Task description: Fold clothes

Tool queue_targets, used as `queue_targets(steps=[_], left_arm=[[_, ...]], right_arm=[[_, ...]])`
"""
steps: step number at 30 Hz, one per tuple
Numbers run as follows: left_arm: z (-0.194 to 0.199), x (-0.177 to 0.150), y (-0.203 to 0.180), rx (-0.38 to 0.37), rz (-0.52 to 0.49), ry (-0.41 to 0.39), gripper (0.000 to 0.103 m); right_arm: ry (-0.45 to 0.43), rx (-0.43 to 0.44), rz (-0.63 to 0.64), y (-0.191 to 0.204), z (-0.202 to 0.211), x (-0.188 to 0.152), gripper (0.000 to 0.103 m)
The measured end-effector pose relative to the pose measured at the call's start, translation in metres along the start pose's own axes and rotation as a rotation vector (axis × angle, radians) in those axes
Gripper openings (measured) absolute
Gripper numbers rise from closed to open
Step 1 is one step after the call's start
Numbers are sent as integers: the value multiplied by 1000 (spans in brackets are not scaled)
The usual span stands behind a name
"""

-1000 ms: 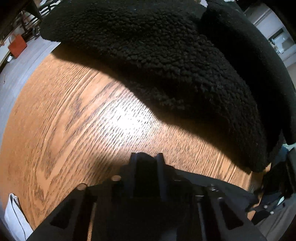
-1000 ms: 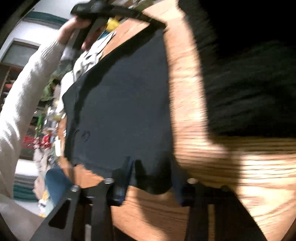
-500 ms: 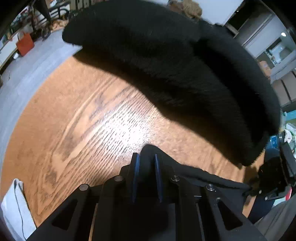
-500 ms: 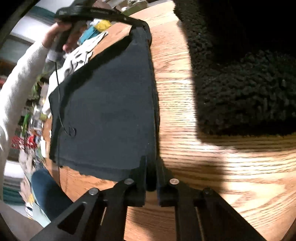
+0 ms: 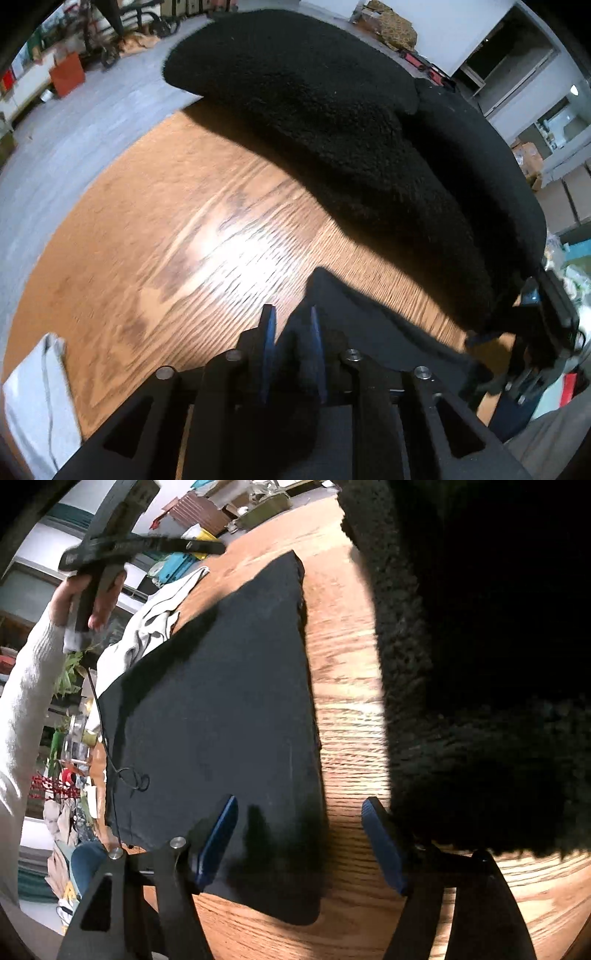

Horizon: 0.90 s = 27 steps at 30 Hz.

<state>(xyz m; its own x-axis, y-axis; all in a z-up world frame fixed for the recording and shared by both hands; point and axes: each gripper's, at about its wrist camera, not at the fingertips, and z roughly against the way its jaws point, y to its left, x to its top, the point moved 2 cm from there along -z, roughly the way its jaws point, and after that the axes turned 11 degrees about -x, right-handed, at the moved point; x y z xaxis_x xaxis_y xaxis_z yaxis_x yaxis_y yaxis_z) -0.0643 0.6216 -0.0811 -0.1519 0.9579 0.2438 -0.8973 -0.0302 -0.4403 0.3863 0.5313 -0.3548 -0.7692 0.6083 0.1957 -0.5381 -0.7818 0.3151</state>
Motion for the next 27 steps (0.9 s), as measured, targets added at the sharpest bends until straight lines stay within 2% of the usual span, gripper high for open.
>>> queue_targets(steps=[2,5,9,10,11,12,13,14,20,27], left_arm=[[-22,10,-3,-17,-13,52,43],[-47,18,-9,-12,-40,127,44],[-67,21,-13,9,-63,167,44],[-72,20,-16,18,-79,172,42],[-76,18,-19,26,-94,178,25],[-78,17,-21,35,-112,180,19],[-78,15,-24,47,-134,175,8],[-77,14,-26,51,-149,170,3],[-46,8,-27,9,-157,114,2],[-46,1,-25,32,-168,146,2]], right_arm=[[-8,7,0,1,-1,-1,74],[-17,21,2,-4,1,-4,74],[-13,26,15,-5,2,-5,74],[-10,24,16,-6,3,-5,74],[-8,21,17,-7,3,-6,74],[-5,20,18,-7,4,-6,74],[-3,19,18,-7,4,-6,74],[-1,19,19,-8,4,-5,74],[-7,37,13,-7,4,-2,77],[-3,1,32,1,3,0,78]])
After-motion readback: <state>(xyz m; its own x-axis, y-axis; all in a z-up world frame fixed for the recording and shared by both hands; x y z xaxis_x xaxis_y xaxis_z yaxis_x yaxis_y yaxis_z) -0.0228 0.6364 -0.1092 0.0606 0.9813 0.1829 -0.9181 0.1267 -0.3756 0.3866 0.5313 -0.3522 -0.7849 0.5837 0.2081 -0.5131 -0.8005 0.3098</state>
